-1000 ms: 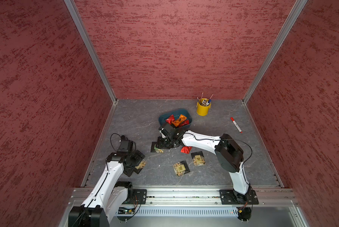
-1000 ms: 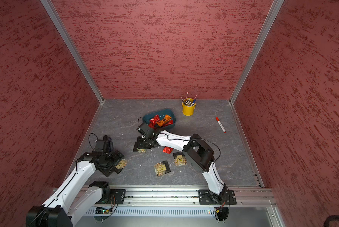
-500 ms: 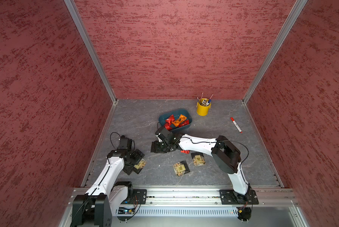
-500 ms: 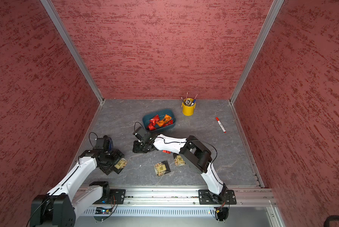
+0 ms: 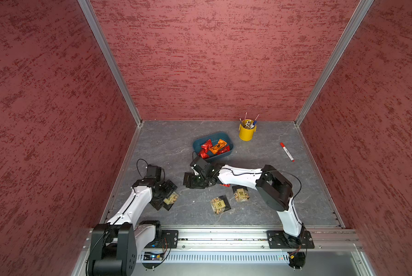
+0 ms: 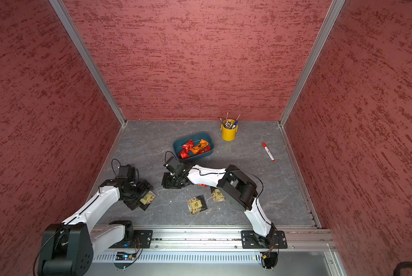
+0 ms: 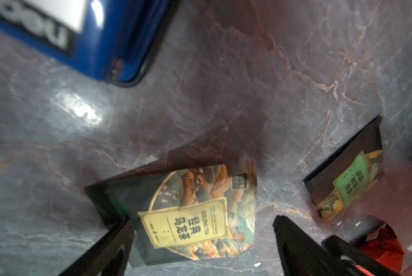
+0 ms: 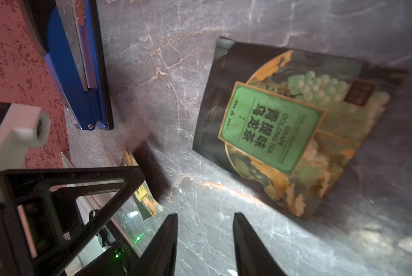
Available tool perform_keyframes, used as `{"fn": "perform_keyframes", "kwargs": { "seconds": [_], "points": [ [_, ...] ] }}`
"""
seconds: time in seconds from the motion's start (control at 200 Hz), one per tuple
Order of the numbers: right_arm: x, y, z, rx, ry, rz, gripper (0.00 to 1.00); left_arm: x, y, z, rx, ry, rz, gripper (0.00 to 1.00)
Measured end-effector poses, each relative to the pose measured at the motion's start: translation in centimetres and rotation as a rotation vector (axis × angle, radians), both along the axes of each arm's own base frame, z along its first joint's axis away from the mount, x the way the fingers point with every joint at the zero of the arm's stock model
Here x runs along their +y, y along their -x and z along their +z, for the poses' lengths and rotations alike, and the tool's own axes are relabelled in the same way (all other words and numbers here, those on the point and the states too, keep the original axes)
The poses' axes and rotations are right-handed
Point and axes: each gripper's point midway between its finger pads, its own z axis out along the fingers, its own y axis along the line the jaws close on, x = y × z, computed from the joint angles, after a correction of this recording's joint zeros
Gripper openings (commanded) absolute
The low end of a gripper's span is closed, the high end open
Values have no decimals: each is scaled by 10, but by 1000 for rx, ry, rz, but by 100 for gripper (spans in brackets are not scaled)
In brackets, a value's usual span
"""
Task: Put the tea bags into the storage box
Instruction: Pick up the tea bag from the center of the board.
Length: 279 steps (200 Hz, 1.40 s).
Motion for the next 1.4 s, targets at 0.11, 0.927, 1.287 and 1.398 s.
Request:
{"fn": "perform_keyframes", "kwargs": {
  "seconds": [0.11, 0.927, 1.287, 1.398],
  "points": [
    [4, 4, -1, 20, -34, 6, 51, -1, -3, -1, -5, 6, -4, 96],
    [35, 17, -16, 105, -158, 29, 51, -10, -27, 3, -100, 59, -28, 96],
    [49, 14, -20, 124, -215, 25, 26, -12, -31, 4, -113, 69, -32, 96],
    [50, 14, -26, 139, -211, 19, 5, -12, -31, 5, -115, 68, -38, 96]
  ]
}}
